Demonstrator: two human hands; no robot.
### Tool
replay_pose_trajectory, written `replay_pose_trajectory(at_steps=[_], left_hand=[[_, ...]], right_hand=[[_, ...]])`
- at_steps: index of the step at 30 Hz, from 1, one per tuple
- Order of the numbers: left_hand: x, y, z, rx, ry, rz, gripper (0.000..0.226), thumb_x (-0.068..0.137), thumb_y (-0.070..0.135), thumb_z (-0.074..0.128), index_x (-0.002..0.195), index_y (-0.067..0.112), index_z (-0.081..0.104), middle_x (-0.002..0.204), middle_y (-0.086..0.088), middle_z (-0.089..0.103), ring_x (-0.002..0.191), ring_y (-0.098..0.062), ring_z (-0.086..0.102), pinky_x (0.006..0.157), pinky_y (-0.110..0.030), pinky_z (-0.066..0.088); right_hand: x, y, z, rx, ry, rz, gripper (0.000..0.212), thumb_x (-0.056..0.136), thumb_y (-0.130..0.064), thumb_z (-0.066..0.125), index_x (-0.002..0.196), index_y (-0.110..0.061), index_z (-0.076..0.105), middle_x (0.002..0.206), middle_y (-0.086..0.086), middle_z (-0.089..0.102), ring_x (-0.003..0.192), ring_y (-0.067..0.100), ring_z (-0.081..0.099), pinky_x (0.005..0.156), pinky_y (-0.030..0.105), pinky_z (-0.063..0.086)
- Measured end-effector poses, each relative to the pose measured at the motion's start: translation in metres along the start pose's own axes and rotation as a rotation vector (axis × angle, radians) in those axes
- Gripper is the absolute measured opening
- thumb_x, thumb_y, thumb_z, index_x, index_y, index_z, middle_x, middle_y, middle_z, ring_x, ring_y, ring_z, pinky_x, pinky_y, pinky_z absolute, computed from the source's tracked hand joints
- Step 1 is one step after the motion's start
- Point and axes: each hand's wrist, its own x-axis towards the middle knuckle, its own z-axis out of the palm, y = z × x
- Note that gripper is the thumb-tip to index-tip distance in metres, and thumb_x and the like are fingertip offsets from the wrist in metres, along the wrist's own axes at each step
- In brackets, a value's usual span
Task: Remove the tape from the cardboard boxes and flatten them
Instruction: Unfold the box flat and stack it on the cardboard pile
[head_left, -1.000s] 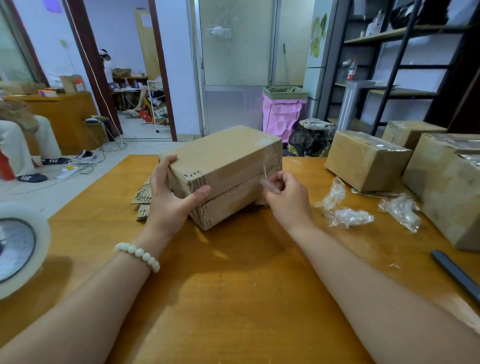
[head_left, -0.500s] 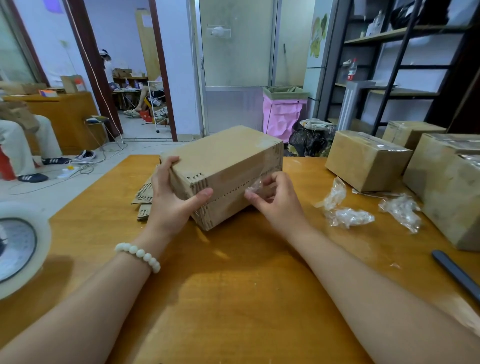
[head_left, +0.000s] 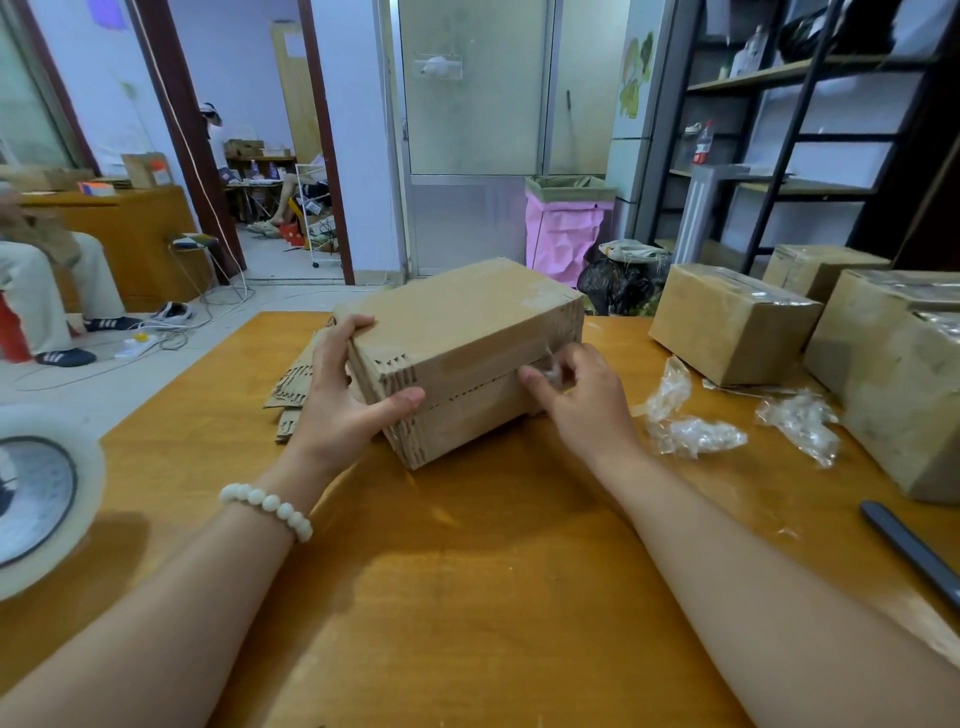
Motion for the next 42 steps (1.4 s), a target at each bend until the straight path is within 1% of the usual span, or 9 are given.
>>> replay_pose_trajectory(at_steps=[7, 9, 13, 16, 19, 22, 27, 37, 42], left_hand=[[-0.003, -0.001, -0.001, 0.037, 0.022, 0.061, 0.052, 0.063, 0.056, 0.067, 0.109, 0.064, 0.045, 0.145, 0.01, 0.032, 0.14, -0.018, 0.028, 0.109, -0.056, 0.037], [-0.004, -0.001, 0.0, 0.094, 0.074, 0.16, 0.041, 0.07, 0.05, 0.062, 0.11, 0.05, 0.051, 0.15, 0.004, 0.028, 0.142, -0.006, 0.022, 0.114, -0.049, 0.028], [-0.001, -0.004, 0.004, 0.214, 0.12, 0.411, 0.035, 0.081, 0.032, 0.057, 0.115, 0.023, 0.052, 0.136, 0.008, 0.044, 0.137, -0.021, 0.034, 0.116, -0.044, 0.026], [0.0, -0.01, 0.001, 0.253, 0.148, 0.521, 0.032, 0.08, 0.025, 0.056, 0.111, 0.017, 0.052, 0.12, 0.002, 0.054, 0.125, -0.01, 0.042, 0.11, -0.031, 0.032], [-0.001, -0.012, 0.0, 0.313, 0.153, 0.602, 0.028, 0.081, 0.025, 0.061, 0.105, 0.012, 0.054, 0.113, -0.012, 0.059, 0.112, -0.025, 0.049, 0.103, -0.028, 0.036], [-0.001, -0.01, 0.005, 0.351, 0.133, 0.656, 0.027, 0.082, 0.029, 0.064, 0.1, 0.012, 0.054, 0.107, -0.013, 0.059, 0.105, -0.028, 0.052, 0.098, -0.028, 0.039], [-0.001, -0.007, 0.007, 0.366, 0.104, 0.663, 0.026, 0.083, 0.03, 0.065, 0.098, 0.012, 0.052, 0.102, -0.018, 0.06, 0.101, -0.026, 0.051, 0.091, -0.034, 0.043], [0.0, -0.004, 0.009, 0.401, 0.105, 0.709, 0.024, 0.083, 0.028, 0.066, 0.096, 0.014, 0.052, 0.106, -0.005, 0.052, 0.099, -0.027, 0.052, 0.094, -0.021, 0.038], [-0.001, -0.006, 0.012, 0.473, 0.094, 0.783, 0.018, 0.087, 0.016, 0.059, 0.105, 0.016, 0.058, 0.109, -0.005, 0.053, 0.101, -0.029, 0.052, 0.09, -0.039, 0.045]], right_hand=[[0.003, 0.008, 0.001, 0.178, 0.044, -0.024, 0.038, 0.089, -0.004, 0.054, 0.059, -0.016, 0.033, 0.062, 0.002, 0.041, 0.061, 0.015, 0.038, 0.055, 0.03, 0.029], [0.003, 0.01, 0.001, 0.292, 0.007, 0.017, 0.037, 0.088, -0.001, 0.053, 0.058, -0.015, 0.039, 0.058, -0.001, 0.044, 0.057, 0.012, 0.039, 0.053, 0.027, 0.031], [0.002, 0.009, 0.002, 0.423, -0.058, 0.074, 0.039, 0.089, 0.002, 0.053, 0.056, -0.015, 0.044, 0.049, -0.013, 0.047, 0.051, 0.003, 0.043, 0.053, 0.021, 0.035], [0.001, 0.004, 0.001, 0.348, -0.084, 0.031, 0.034, 0.089, -0.009, 0.062, 0.06, -0.013, 0.044, 0.06, -0.005, 0.053, 0.056, 0.002, 0.051, 0.057, 0.017, 0.041], [-0.001, 0.003, -0.001, 0.073, -0.097, -0.037, 0.036, 0.084, -0.034, 0.069, 0.068, -0.015, 0.043, 0.071, -0.002, 0.047, 0.066, 0.01, 0.046, 0.059, 0.021, 0.036], [0.001, 0.002, -0.002, -0.08, 0.113, -0.118, 0.043, 0.078, -0.046, 0.07, 0.071, -0.015, 0.04, 0.072, -0.004, 0.04, 0.07, 0.017, 0.04, 0.061, 0.022, 0.033], [0.008, 0.001, -0.003, -0.187, 0.47, -0.361, 0.032, 0.083, -0.035, 0.06, 0.086, -0.004, 0.055, 0.098, 0.013, 0.051, 0.095, 0.019, 0.041, 0.087, 0.008, 0.027], [0.014, 0.002, -0.008, -0.35, 0.449, -0.457, 0.023, 0.086, -0.015, 0.048, 0.076, 0.0, 0.062, 0.087, 0.015, 0.061, 0.081, 0.03, 0.057, 0.075, 0.018, 0.034], [0.012, 0.004, -0.011, -0.101, 0.37, -0.386, 0.021, 0.084, -0.018, 0.047, 0.071, -0.004, 0.056, 0.092, 0.012, 0.058, 0.085, 0.02, 0.052, 0.077, 0.003, 0.032]])
